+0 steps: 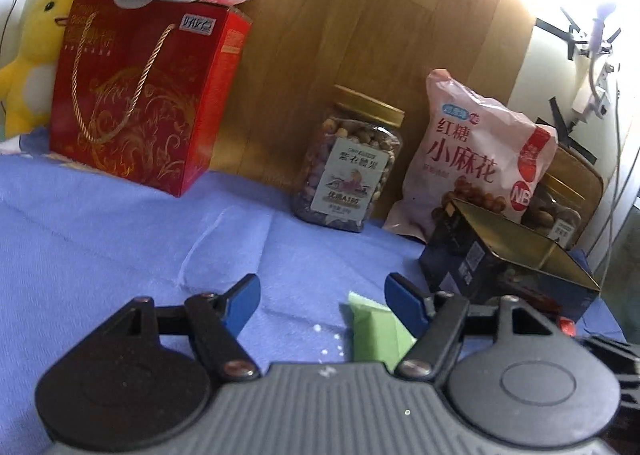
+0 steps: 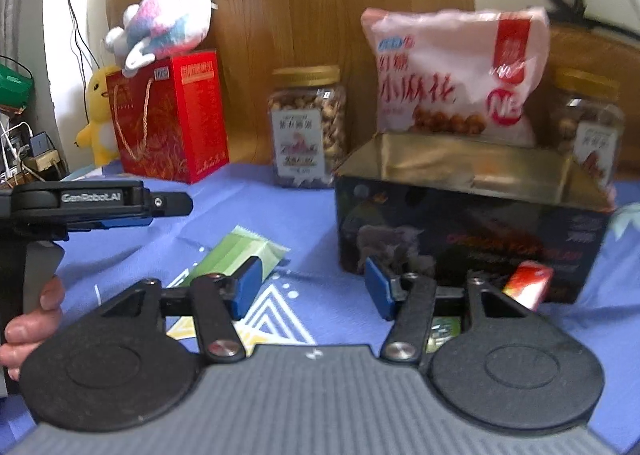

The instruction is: Organize snacks

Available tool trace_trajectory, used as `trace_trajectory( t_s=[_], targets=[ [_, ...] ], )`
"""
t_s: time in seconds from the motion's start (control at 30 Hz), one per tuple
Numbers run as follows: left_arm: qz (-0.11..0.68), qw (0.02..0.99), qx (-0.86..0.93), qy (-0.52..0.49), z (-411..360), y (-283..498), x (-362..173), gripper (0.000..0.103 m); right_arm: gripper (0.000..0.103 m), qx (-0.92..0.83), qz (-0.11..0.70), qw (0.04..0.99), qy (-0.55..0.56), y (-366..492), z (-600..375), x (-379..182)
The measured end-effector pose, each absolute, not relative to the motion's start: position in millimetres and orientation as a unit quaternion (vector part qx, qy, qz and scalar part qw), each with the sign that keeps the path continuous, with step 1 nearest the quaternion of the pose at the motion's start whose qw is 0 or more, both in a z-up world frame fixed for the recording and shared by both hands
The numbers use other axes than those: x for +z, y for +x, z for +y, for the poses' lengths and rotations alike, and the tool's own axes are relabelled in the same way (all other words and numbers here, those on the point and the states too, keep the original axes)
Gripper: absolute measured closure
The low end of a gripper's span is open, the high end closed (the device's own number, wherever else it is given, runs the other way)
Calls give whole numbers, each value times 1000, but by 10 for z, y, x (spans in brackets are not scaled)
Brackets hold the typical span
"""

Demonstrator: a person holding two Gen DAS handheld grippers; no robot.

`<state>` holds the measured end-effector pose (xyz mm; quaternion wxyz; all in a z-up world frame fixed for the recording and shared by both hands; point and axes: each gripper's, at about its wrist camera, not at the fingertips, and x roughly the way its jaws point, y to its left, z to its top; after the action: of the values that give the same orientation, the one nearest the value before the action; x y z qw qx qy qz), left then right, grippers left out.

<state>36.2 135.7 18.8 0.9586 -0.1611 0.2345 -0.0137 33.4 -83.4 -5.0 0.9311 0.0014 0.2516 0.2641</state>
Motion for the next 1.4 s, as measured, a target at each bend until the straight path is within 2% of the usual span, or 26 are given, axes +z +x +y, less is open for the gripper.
trace_trajectory(
  t_s=[0.17, 0.3, 0.43, 0.5, 0.53, 0.6, 0.67, 0.93, 1.03, 1.17, 1.27, 1.4],
  targets=[
    [232, 959, -16, -165, 1354, 346, 212, 32, 41, 307, 297, 904, 12, 495, -612, -96],
    [229, 957, -13, -178, 1415, 337, 227, 32, 18, 331, 311, 890, -34, 535, -264, -156],
    [225, 957, -8, -184, 1457, 329, 240, 32, 17, 338, 332, 879, -53, 617, -12, -232],
    [227, 956, -9, -185, 1460, 337, 234, 32, 20, 330, 322, 884, -74, 623, 63, -256],
    [229, 956, -10, -184, 1455, 344, 231, 32, 25, 329, 316, 886, -84, 603, 81, -257],
    [234, 955, -15, -182, 1439, 355, 224, 31, 43, 334, 309, 886, -88, 551, 33, -250],
    [237, 955, -20, -178, 1418, 362, 219, 31, 45, 341, 312, 882, -88, 517, -53, -227],
    [251, 947, -85, -180, 1324, 361, 189, 28, 44, 484, 281, 811, -168, -133, -755, -166],
    [260, 947, -114, -154, 1179, 358, 174, 28, 34, 448, 242, 833, -217, -382, -1056, -162],
    [272, 945, -135, -123, 1027, 352, 138, 28, 32, 356, 240, 881, -200, -488, -1319, -153],
    [283, 939, -139, -135, 1042, 318, 146, 28, 32, 351, 243, 889, -164, -570, -1447, -143],
    [286, 932, -149, -164, 1104, 97, 213, 28, 32, 362, 239, 885, -168, -649, -1434, -171]
  ],
)
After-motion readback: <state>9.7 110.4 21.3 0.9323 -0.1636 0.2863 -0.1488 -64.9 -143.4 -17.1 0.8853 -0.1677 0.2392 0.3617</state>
